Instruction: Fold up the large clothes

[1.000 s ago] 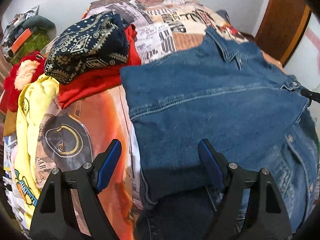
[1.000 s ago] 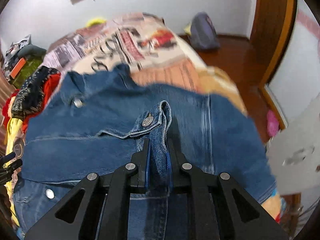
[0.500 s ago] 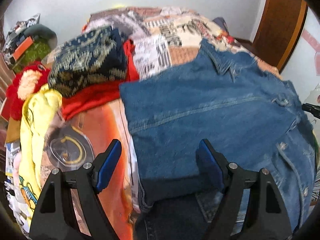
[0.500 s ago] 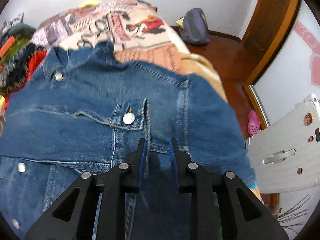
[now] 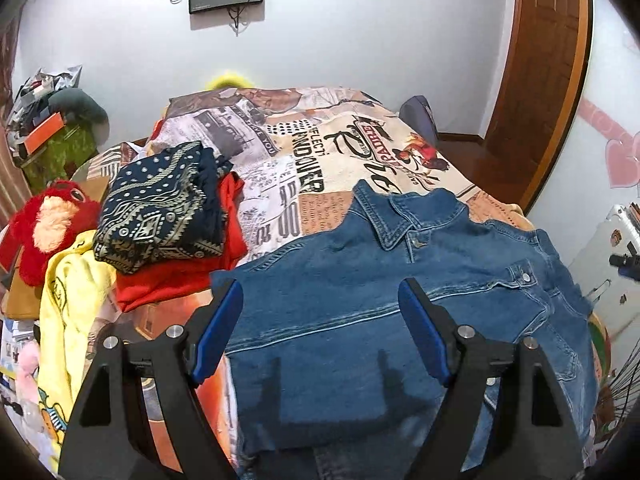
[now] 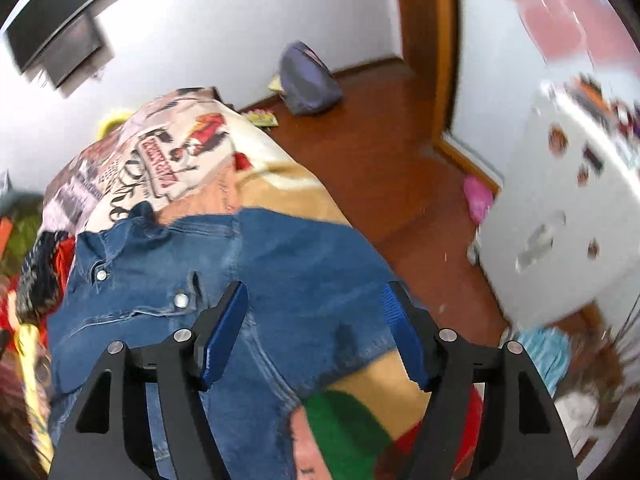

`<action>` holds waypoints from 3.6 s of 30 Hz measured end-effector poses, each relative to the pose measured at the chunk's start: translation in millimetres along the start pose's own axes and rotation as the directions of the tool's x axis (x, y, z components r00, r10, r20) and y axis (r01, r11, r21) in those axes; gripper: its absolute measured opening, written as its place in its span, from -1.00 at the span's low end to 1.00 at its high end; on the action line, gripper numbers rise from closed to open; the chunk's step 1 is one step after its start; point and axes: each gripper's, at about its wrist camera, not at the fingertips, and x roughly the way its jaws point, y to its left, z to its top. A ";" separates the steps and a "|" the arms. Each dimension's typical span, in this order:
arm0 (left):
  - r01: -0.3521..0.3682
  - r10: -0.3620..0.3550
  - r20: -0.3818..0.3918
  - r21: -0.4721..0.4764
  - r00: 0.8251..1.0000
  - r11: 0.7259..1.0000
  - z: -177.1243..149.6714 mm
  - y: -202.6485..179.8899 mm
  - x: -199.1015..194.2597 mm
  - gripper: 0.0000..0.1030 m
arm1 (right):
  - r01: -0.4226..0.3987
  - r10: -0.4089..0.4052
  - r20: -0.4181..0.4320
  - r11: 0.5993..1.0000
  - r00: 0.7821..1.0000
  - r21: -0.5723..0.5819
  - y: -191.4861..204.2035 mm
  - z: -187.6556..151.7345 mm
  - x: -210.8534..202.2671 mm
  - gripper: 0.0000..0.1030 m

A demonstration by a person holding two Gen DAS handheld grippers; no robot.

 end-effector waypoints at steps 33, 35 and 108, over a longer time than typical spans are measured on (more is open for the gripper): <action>-0.009 0.003 -0.096 -0.068 0.995 0.998 -31.6 20.7 8.5 0.54 | -0.003 0.030 -0.063 0.920 0.998 0.392 -67.3 -12.0 67.2 -0.70; -0.007 0.000 -0.097 -0.074 0.995 0.997 -33.0 22.6 8.4 0.54 | -0.007 0.020 -0.033 0.932 0.999 0.364 -61.2 -7.6 55.2 -0.74; 0.048 -0.050 -0.143 -0.020 0.988 0.999 -44.6 -3.4 23.0 0.54 | -0.171 0.262 -0.151 0.879 0.953 0.445 -11.9 -34.8 74.4 -0.12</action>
